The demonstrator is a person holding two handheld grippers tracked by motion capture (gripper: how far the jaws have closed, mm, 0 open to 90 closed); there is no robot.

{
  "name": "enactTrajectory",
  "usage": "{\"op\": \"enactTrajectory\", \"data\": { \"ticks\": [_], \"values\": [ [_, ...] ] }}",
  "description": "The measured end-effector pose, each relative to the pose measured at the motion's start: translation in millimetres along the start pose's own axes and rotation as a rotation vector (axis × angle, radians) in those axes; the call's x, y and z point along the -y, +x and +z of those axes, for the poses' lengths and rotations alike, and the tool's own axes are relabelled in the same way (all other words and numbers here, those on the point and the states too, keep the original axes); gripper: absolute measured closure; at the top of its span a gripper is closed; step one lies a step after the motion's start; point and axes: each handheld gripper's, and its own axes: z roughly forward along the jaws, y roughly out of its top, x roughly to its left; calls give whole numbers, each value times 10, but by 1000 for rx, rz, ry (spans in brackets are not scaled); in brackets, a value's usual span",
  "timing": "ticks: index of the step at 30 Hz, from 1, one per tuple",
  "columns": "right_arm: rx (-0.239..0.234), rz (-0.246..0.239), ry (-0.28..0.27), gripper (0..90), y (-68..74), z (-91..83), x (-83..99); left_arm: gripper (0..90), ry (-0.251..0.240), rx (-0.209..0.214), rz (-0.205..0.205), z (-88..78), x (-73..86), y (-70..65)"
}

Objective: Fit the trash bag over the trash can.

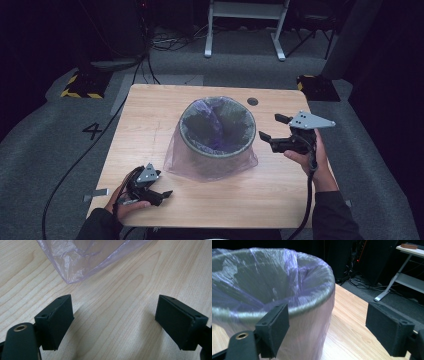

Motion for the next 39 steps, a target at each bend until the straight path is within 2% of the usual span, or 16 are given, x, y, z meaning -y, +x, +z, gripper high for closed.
{"op": "enactTrajectory", "data": {
  "ticks": [14, 21, 27, 39],
  "values": [
    [-20, -7, -30, 181, 45, 131, -278, 145, 1, 1, 1, 1, -1, 2],
    [-24, -32, -15, 174, 89, 249, -380, 145, 1, 1, 1, 1, -1, 2],
    [-29, -24, 3, 173, 81, 336, -423, 145, 1, 1, 1, 0, -1, 2],
    [-76, -53, 20, 176, 149, 496, -518, 145, 1, 1, 1, 1, -2, 2]
  ]
}}
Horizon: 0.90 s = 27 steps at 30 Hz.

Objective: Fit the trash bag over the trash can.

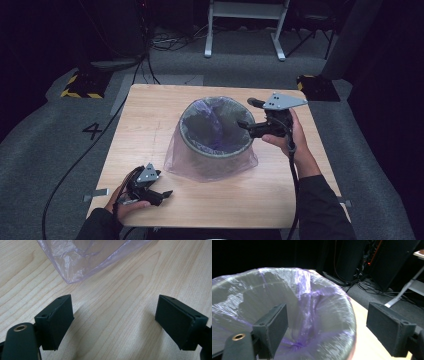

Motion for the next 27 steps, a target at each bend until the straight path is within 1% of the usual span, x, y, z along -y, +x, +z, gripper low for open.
{"op": "enactTrajectory", "data": {
  "ticks": [2, 7, 11, 14, 18, 27],
  "values": [
    [0, -14, 11, 176, 23, 37, -22, 145, 0, 0, 0, 0, 0, 0],
    [-17, -13, 22, 177, 47, 123, -64, 145, 0, 0, 0, 0, 0, 0],
    [-23, -12, 41, 180, 63, 184, -88, 145, 0, 0, 0, 0, 0, 0],
    [-28, -25, 58, 181, 88, 222, -106, 145, 0, 0, 0, 0, 0, 0],
    [-39, -30, 68, 184, 113, 260, -129, 145, 0, 0, 1, 0, 0, 0],
    [-68, -47, 137, 179, 160, 425, -139, 145, 0, 0, 1, 0, 0, 0]
  ]
}}
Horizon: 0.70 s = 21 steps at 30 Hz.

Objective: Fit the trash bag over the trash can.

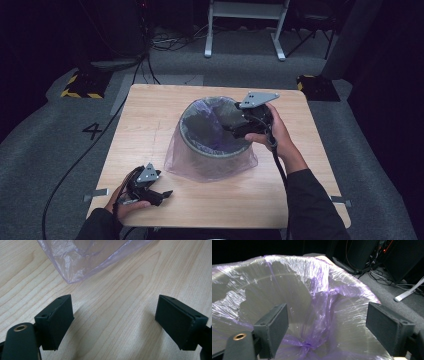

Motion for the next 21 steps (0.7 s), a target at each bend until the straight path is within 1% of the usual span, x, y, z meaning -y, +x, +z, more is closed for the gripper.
{"op": "enactTrajectory", "data": {
  "ticks": [5, 8, 11, 14, 18, 21],
  "values": [
    [-12, 3, 26, 177, 11, 84, -16, 145, 0, 0, -1, 0, 0, 0],
    [-16, -9, 55, 176, 18, 140, -21, 145, 0, 0, 0, 0, 0, 0],
    [-28, -5, 77, 175, 10, 162, -17, 145, 0, 0, 0, 0, 0, 0],
    [-26, -6, 99, 175, 2, 184, 2, 145, 0, 0, 0, 0, 0, 0],
    [-39, -16, 121, 176, 3, 213, 32, 145, 0, 0, 0, 0, 0, 0],
    [-54, -28, 152, 172, 6, 246, 44, 145, 0, 1, 0, 1, -1, 1]
  ]
}}
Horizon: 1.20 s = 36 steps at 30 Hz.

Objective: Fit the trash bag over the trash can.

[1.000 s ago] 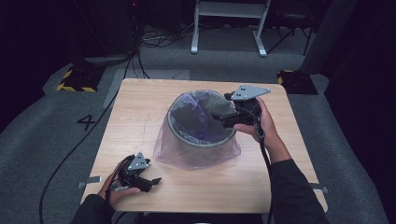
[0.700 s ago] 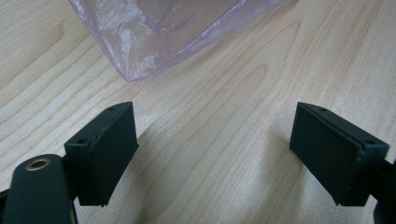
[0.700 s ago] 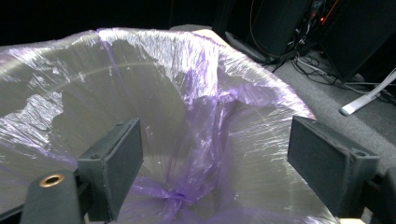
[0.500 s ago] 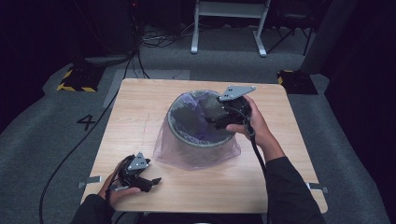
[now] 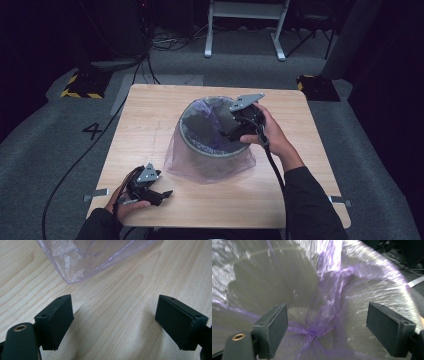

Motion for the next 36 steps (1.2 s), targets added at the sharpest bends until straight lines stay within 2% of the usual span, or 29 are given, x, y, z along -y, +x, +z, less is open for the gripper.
{"op": "enactTrajectory", "data": {
  "ticks": [5, 7, 9, 11, 14, 20, 27, 31, 34, 36],
  "values": [
    [7, -58, 49, 191, 36, 35, -28, 145, 0, 2, 2, 2, -2, 1],
    [-6, -71, 53, 193, 43, 36, -29, 145, 0, 2, 2, 2, -2, 0],
    [1, -76, 71, 206, 46, 46, -35, 145, 0, 2, 2, 2, -2, 1],
    [-6, -104, 109, 219, 57, 66, -51, 146, 0, 2, 2, 2, -2, 0],
    [-26, -117, 178, 219, 69, 103, -81, 146, -1, 1, 2, 2, -1, -1],
    [-39, -108, 294, 209, 66, 178, -131, 149, -2, -1, 2, 2, -1, -5],
    [-54, -89, 319, 204, 54, 197, -138, 152, -4, -1, 4, 2, -1, -8],
    [-46, -107, 353, 214, 59, 214, -147, 152, -3, 0, 5, 2, -1, -8],
    [-67, -126, 380, 237, 59, 228, -150, 152, -3, 0, 4, 2, -1, -8],
    [-83, -121, 394, 236, 56, 235, -159, 152, -3, 0, 5, 2, -1, -7]
  ]
}}
